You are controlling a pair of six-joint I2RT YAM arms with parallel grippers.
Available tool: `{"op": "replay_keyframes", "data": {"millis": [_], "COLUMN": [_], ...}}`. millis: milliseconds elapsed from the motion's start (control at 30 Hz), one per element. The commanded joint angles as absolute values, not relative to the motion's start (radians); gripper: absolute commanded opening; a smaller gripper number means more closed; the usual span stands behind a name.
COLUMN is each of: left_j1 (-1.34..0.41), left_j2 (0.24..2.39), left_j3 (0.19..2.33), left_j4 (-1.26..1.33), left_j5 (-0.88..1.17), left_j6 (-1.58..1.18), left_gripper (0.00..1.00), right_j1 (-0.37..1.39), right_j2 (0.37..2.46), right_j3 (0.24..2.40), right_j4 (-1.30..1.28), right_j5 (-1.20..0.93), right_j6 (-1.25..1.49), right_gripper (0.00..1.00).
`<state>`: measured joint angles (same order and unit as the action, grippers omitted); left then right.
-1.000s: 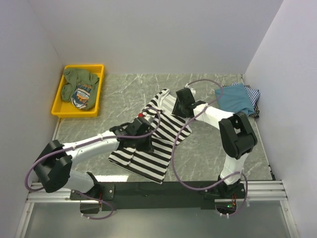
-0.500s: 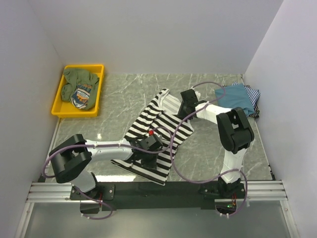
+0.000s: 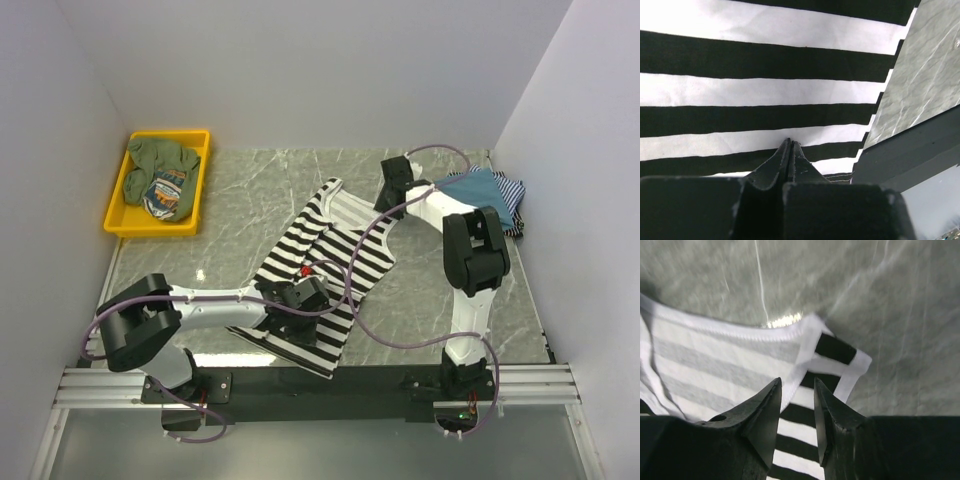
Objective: Fold and stack the tank tops
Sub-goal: Fold the tank top
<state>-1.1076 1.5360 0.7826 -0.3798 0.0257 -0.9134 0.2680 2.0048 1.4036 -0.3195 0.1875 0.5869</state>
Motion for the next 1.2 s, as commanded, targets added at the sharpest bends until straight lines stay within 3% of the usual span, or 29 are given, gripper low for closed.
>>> {"op": "replay_keyframes", "data": {"millis": [0, 167, 433, 533, 633, 667, 767, 1033, 1167], "left_j1": [-1.117, -1.117, -1.117, -1.118, -1.124, -1.126, -1.132, -1.236, -1.351], "left_j2": [1.531, 1.497, 1.402, 1.35, 1.299, 1.26, 1.185, 1.13, 1.19], "left_j3": [0.723, 0.69, 0.647, 0.637, 0.664, 0.679, 0.698, 0.652, 0.692], "left_j4": [-0.495, -0.503, -0.563, -0.561, -0.589, -0.598, -0.617, -0.574, -0.586], "left_j5": [-0.014, -0.008, 0.021, 0.061, 0.051, 0.046, 0.044, 0.097, 0.008], "left_j6": [-0.899, -0.896, -0.877, -0.885, -0.888, -0.893, -0.9, -0.933, -0.96], "left_gripper": [0.01, 0.01, 0.01, 0.06, 0.2, 0.28, 0.39, 0.4, 0.42], "right_j1": [0.226, 0.195, 0.196, 0.196, 0.198, 0.199, 0.224, 0.39, 0.394], "right_j2": [2.045, 2.095, 1.924, 1.824, 1.72, 1.691, 1.579, 1.416, 1.362], "right_j3": [1.514, 1.621, 1.487, 1.363, 1.214, 1.128, 0.966, 0.746, 0.643], "right_j4": [-0.37, -0.419, -0.381, -0.336, -0.296, -0.284, -0.233, -0.238, -0.21], "right_j5": [0.219, 0.21, 0.207, 0.175, 0.141, 0.129, 0.087, 0.15, 0.146], "right_j6": [0.561, 0.548, 0.541, 0.561, 0.586, 0.594, 0.626, 0.709, 0.753], "right_gripper": [0.4, 0.4, 0.4, 0.4, 0.4, 0.4, 0.4, 0.41, 0.41]}}
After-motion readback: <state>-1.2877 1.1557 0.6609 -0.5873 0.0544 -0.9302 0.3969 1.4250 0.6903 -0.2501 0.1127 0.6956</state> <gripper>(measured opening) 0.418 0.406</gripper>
